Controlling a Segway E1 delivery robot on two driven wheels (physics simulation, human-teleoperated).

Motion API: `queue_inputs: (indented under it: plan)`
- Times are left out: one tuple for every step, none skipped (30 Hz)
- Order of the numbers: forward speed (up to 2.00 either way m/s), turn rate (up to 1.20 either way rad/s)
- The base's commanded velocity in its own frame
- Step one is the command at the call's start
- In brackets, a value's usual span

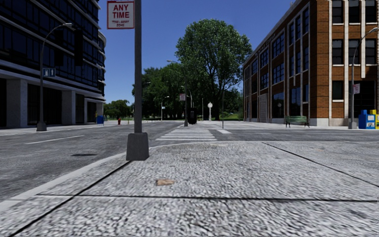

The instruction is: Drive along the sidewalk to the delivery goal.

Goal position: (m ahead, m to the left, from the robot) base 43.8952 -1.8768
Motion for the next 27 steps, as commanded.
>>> queue_inputs:
  plan:
    - [2.0, 0.0]
    - [2.0, 0.0]
    - [2.0, 0.0]
    - [2.0, 0.0]
    - [2.0, 0.0]
    - [2.0, 0.0]
    - [2.0, 0.0]
    - [2.0, 0.0]
    - [2.0, 0.0]
    - [2.0, 0.0]
    - [2.0, 0.0]
    - [2.0, 0.0]
    - [2.0, 0.0]
    - [2.0, 0.0]
    - [2.0, 0.0]
    - [2.0, 0.0]
    - [2.0, 0.0]
    - [2.0, 0.0]
    - [2.0, 0.0]
    - [2.0, 0.0]
    - [2.0, 0.0]
    - [2.0, 0.0]
    - [2.0, 0.0]
    - [2.0, 0.0]
    - [2.0, 0.0]
    - [2.0, 0.0]
    - [2.0, 0.0]
